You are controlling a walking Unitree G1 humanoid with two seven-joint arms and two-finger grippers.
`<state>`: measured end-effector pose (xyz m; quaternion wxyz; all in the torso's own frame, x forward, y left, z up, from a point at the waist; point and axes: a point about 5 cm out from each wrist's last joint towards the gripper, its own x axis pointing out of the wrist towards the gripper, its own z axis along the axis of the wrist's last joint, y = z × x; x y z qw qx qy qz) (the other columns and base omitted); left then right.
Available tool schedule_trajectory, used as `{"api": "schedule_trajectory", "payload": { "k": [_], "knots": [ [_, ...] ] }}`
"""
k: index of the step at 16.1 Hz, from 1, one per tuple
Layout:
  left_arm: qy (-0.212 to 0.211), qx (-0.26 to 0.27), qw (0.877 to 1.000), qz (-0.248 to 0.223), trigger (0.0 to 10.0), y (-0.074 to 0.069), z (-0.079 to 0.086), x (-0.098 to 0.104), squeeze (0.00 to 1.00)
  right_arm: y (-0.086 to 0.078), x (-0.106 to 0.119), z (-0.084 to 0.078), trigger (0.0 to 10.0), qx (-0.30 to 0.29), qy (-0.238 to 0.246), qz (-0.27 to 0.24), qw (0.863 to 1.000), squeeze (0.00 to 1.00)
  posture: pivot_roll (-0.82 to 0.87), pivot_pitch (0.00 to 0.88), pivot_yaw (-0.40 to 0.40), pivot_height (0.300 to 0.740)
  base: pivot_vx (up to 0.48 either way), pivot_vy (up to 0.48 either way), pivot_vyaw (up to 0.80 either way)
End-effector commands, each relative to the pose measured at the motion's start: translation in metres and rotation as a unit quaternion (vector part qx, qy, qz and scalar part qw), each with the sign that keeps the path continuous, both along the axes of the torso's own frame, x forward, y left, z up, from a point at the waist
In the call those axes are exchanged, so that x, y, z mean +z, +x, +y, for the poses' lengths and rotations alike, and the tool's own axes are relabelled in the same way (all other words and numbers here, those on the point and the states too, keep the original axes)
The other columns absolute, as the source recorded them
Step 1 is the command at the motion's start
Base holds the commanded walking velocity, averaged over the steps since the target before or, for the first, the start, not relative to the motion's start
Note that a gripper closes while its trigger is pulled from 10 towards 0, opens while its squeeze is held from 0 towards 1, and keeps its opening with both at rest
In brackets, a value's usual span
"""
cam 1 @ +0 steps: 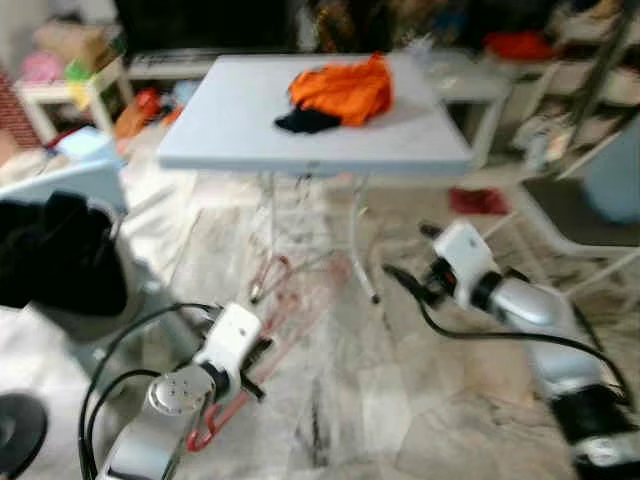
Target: Hang hanger
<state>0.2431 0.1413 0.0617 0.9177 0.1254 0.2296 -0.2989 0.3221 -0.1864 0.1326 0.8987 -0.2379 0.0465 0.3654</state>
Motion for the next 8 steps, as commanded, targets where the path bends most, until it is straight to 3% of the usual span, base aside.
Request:
{"api": "schedule_trajectory", "payload": {
  "k": [1,2,5,8],
  "knots": [
    [0.0,-0.039,0.999,-0.021,10.0,0.002,-0.001,0.009,0.0,-0.005,-0.001,0.003,10.0,0.05,-0.026,0.014,0.998,0.0,-0.02,0.0,-0.013,0.74,0.0,0.0,0.0],
    [-0.009,-0.084,0.996,-0.018,10.0,-0.001,-0.005,0.012,0.0,-0.013,-0.005,-0.002,10.0,0.1,-0.055,0.044,0.992,0.0,-0.03,0.0,-0.013,0.74,0.0,0.0,0.0],
    [-0.018,-0.181,0.983,-0.031,10.0,-0.007,-0.016,0.02,0.0,-0.02,-0.004,-0.003,10.0,0.175,-0.094,0.082,0.977,0.0,-0.04,0.0,-0.015,0.74,0.0,0.0,0.0],
    [-0.022,-0.233,0.972,-0.035,10.0,-0.009,-0.023,0.024,0.0,-0.021,-0.004,0.002,10.0,0.211,-0.113,0.093,0.967,0.0,-0.04,0.0,-0.014,0.74,0.0,0.0,0.0]
  ]
}}
